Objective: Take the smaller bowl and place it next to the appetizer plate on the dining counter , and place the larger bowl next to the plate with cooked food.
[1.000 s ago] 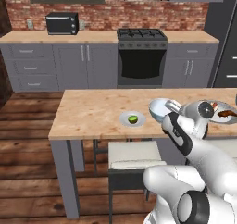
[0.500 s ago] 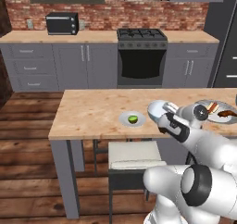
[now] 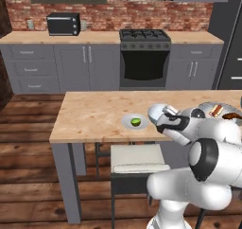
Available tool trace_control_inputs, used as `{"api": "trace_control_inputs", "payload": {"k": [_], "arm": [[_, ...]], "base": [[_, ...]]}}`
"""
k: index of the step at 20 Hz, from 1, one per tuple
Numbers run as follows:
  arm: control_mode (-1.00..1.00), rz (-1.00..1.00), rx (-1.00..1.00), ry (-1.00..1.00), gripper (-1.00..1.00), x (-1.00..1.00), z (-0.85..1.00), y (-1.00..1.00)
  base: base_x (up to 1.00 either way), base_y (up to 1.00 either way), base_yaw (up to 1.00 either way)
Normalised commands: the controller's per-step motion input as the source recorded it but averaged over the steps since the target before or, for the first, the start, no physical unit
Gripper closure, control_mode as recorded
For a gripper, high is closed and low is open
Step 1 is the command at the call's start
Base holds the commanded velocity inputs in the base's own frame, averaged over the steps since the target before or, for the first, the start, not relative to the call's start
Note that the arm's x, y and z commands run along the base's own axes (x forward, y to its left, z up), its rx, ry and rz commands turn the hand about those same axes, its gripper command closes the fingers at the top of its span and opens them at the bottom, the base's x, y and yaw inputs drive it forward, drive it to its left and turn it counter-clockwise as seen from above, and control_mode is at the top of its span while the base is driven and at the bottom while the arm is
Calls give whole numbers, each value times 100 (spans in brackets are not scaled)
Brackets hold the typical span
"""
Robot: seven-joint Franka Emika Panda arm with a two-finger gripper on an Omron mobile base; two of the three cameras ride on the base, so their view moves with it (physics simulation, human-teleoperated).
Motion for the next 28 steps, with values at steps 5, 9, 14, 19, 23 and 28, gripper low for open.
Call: {"api": "trace_control_inputs", "payload": {"k": [5,9,14,19,23,28], "arm": [[-100,0,0,0,100,26,-24,-1],[-100,0,0,0,100,27,-20,-3],[-100,0,0,0,100,23,-27,-7],[-100,0,0,0,100,23,-25,-4],[-100,0,0,0,100,22,-31,0],[-100,0,0,0,100,35,-36,-2]], "base": [[0,0,0],[0,0,0],[0,0,0],[0,0,0],[0,0,0],[0,0,0]]}}
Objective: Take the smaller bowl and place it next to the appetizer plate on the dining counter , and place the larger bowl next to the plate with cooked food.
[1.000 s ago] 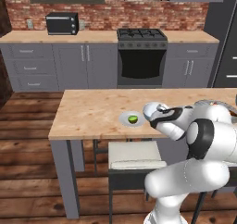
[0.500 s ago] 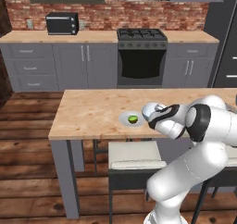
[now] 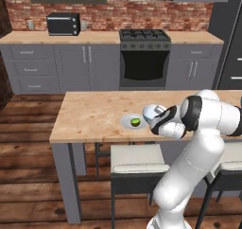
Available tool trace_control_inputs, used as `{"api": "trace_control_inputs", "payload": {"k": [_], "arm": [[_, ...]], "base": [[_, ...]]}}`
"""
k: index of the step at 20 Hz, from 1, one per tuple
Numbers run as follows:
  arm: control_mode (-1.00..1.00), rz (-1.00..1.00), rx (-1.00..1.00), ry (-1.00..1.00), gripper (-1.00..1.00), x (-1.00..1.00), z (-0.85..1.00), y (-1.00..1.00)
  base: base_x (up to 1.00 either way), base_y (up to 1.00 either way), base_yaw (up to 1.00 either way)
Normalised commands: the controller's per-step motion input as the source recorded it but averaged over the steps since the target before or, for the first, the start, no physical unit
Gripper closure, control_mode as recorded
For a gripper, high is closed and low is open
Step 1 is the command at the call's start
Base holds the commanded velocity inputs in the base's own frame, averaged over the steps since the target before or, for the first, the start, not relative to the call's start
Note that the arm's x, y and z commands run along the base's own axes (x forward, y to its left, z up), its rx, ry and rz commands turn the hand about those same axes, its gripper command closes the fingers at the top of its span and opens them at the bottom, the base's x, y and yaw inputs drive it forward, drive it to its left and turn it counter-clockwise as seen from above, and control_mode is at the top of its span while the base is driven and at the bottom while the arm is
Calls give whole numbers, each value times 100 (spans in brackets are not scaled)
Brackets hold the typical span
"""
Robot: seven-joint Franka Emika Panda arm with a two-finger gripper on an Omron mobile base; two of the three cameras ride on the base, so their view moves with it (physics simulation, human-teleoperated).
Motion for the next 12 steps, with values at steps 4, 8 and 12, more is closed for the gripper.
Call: {"api": "trace_control_inputs", "payload": {"k": [4,8,12], "arm": [[-100,0,0,0,100,16,-34,-4],[-100,0,0,0,-100,-3,-14,0],[-100,0,0,-4,-100,0,-1,0]], "base": [[0,0,0],[0,0,0],[0,0,0]]}}
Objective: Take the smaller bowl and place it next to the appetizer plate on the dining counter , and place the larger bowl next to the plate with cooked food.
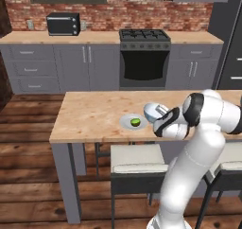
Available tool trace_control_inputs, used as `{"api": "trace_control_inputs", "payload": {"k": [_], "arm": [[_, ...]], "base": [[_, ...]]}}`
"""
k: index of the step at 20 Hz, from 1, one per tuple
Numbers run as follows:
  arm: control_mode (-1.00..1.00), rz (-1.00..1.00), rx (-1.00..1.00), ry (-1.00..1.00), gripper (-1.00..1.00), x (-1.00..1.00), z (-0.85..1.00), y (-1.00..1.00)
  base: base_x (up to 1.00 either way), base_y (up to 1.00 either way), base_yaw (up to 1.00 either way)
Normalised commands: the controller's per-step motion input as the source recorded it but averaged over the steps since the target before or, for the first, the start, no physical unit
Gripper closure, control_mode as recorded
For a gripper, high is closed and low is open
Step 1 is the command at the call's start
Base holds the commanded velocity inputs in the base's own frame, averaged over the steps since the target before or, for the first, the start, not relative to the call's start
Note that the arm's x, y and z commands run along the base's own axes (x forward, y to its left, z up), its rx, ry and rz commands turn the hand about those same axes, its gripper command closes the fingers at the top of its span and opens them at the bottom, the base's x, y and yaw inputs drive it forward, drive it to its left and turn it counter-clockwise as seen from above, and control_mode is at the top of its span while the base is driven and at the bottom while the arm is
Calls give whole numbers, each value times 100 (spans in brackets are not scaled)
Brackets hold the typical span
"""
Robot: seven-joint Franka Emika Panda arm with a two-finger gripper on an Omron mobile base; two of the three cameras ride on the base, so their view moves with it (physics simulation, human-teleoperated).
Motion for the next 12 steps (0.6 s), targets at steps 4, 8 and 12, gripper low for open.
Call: {"api": "trace_control_inputs", "payload": {"k": [4,8,12], "arm": [[-100,3,4,-11,-100,0,9,0],[-100,2,5,-13,-100,-1,55,0],[-100,4,2,-2,-100,-1,99,-8]], "base": [[0,0,0],[0,0,0],[0,0,0]]}}
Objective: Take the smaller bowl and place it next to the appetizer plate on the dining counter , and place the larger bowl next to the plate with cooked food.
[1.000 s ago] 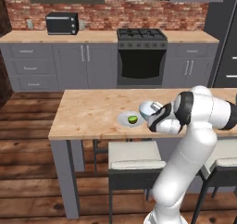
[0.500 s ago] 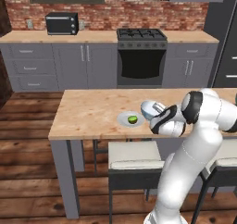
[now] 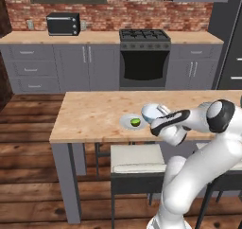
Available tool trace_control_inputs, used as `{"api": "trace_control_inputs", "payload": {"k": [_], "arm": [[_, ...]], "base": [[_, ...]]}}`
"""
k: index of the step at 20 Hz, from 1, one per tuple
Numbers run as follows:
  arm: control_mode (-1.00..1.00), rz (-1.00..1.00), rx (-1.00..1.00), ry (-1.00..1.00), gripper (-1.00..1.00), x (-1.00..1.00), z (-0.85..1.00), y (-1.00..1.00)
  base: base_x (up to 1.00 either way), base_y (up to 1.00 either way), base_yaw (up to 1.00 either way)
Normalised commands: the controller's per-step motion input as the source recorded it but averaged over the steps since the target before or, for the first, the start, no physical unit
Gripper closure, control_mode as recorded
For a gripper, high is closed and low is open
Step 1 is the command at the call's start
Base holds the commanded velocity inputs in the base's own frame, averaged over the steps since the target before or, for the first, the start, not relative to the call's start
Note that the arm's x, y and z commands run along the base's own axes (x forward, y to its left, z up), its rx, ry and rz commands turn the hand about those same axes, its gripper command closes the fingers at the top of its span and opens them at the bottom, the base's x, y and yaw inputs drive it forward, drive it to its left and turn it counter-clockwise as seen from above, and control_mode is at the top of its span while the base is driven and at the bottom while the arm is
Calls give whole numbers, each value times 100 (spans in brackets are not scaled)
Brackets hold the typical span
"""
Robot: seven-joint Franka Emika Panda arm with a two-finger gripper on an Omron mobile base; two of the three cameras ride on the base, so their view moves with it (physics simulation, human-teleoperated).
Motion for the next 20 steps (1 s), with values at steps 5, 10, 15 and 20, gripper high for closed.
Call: {"api": "trace_control_inputs", "payload": {"k": [5,10,15,20], "arm": [[-100,4,0,6,-100,-15,100,-19],[-100,8,-9,27,-100,-21,100,-16],[-100,7,-19,5,-100,-3,100,-22],[-100,8,-23,3,-100,-31,100,-26]], "base": [[0,0,0],[0,0,0],[0,0,0],[0,0,0]]}}
